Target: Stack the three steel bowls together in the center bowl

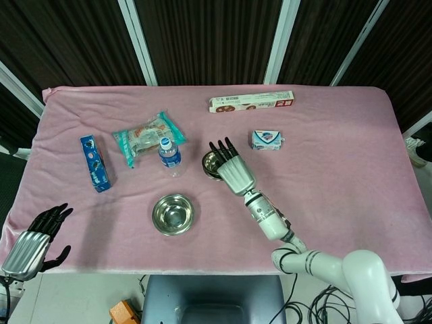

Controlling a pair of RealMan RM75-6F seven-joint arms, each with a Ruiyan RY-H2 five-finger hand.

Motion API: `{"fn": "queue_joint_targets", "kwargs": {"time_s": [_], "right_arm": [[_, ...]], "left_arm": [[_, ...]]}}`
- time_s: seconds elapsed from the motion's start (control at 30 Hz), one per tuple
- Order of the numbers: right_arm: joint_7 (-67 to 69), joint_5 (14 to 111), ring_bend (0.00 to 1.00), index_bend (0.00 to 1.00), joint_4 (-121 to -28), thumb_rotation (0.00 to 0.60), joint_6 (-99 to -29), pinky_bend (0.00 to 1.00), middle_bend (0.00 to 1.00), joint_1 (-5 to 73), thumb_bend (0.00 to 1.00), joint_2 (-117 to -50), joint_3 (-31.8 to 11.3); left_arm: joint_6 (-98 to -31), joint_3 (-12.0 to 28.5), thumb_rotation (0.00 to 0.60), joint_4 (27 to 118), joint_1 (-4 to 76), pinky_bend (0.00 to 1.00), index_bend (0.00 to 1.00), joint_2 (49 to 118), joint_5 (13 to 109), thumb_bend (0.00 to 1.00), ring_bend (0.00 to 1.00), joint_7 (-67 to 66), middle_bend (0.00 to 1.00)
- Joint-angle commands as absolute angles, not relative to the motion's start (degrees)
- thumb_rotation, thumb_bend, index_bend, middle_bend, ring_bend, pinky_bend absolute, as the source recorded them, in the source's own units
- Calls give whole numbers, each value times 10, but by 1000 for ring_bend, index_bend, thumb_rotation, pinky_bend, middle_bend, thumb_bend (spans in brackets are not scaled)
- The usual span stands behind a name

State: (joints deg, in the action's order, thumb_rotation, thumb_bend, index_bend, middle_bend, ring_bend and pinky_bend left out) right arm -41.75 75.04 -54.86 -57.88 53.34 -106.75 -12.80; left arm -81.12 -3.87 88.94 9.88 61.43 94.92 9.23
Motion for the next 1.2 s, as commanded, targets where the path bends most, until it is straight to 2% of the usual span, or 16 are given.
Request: {"fn": "queue_joint_targets", "kwargs": {"time_s": [0.03, 0.1, 0.3, 0.4, 0.53, 0.63, 0.73, 0.93, 1.2], "right_arm": [[-416, 749, 0, 350, -572, 600, -584, 0, 17, 516, 345, -1050, -116], [-409, 748, 0, 254, -596, 600, -587, 0, 3, 505, 318, -1035, -111], [-356, 787, 0, 81, -753, 600, -650, 0, 0, 441, 289, -935, -74], [-316, 831, 0, 17, -850, 600, -708, 0, 0, 388, 283, -855, -33], [-270, 913, 0, 0, -924, 600, -849, 0, 0, 279, 283, -751, 46], [-216, 953, 0, 0, -895, 600, -951, 0, 0, 199, 283, -719, 89], [-144, 949, 0, 0, -844, 600, -1006, 0, 0, 136, 283, -712, 110], [-3, 936, 0, 0, -781, 600, -1034, 0, 0, 83, 283, -708, 107], [84, 943, 0, 0, -764, 600, -1046, 0, 0, 61, 283, -682, 86]], "left_arm": [[-809, -39, 600, 890, 100, 112, 0, 615, 950, 393, 0, 91, 0], [-808, -40, 600, 890, 101, 112, 0, 615, 951, 392, 0, 89, 0], [-808, -42, 600, 891, 101, 113, 0, 619, 958, 380, 0, 79, 0], [-805, -44, 600, 891, 103, 112, 0, 624, 963, 376, 0, 71, 0], [-808, -51, 600, 880, 113, 112, 0, 645, 1000, 375, 0, 68, 0], [-804, -54, 600, 860, 129, 108, 0, 680, 1029, 375, 0, 78, 0], [-796, -44, 600, 833, 144, 102, 14, 733, 1038, 374, 0, 75, 0], [-753, -27, 600, 799, 186, 91, 86, 833, 1043, 382, 0, 48, 0], [-698, 7, 600, 750, 226, 74, 185, 927, 1001, 382, 0, -11, 0]]}}
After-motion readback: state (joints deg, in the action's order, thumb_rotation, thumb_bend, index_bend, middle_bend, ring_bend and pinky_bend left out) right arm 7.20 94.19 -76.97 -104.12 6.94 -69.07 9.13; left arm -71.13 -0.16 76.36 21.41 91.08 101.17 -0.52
